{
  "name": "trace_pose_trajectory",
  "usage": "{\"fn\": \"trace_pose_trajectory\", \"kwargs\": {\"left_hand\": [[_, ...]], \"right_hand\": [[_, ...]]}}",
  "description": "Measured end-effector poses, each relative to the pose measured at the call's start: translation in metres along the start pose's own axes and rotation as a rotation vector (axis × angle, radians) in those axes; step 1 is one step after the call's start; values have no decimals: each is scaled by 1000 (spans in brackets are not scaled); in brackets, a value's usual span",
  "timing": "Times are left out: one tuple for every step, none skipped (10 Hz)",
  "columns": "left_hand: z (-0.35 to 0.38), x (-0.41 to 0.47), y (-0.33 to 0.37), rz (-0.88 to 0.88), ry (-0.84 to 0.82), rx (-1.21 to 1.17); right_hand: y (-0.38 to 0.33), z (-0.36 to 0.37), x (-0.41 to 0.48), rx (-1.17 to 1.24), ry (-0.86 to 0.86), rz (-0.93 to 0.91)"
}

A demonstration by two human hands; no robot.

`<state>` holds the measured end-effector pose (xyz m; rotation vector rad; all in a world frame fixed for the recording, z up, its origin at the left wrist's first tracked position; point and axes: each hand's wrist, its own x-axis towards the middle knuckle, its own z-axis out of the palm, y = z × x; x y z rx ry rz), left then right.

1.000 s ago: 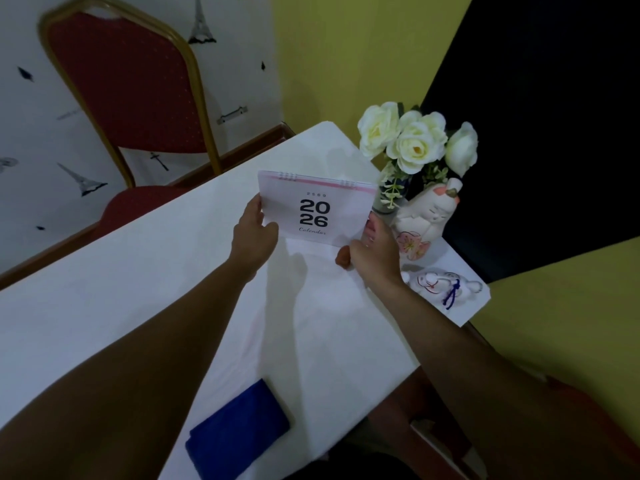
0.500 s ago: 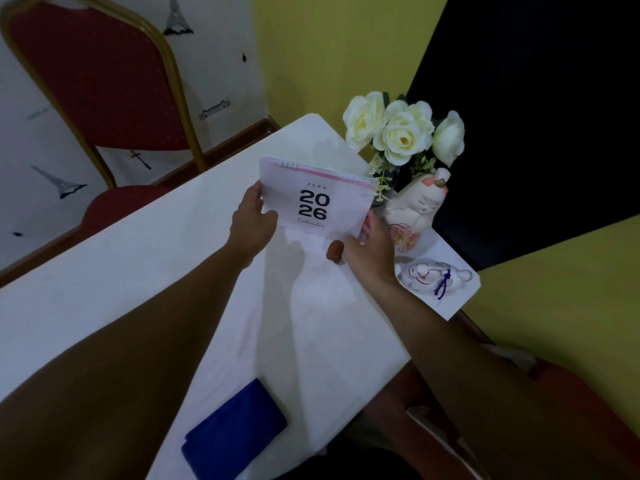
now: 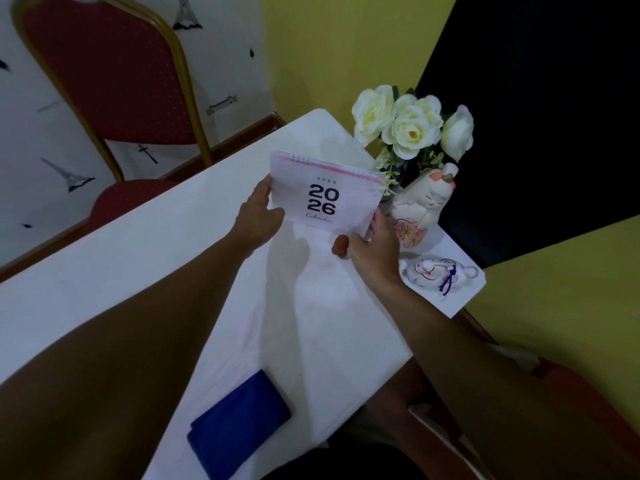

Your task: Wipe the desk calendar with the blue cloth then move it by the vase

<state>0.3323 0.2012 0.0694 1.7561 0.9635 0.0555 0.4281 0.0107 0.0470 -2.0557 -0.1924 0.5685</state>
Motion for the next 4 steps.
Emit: {"fn": "trace_pose_trajectory", "kwargs": {"left_hand": [[-1,0,-1,3,-6,14],[-4,1,1,-12,-21,42],[-7,1,1,-26,-55,73],[-10,1,-1,-69,-81,153]], "right_hand": [[1,1,0,-29,-2,-9],[0,0,0,-58,5,-12],[-4,-1,-1,-50,0,-17],[1,3,-10,22,8,-21]]}}
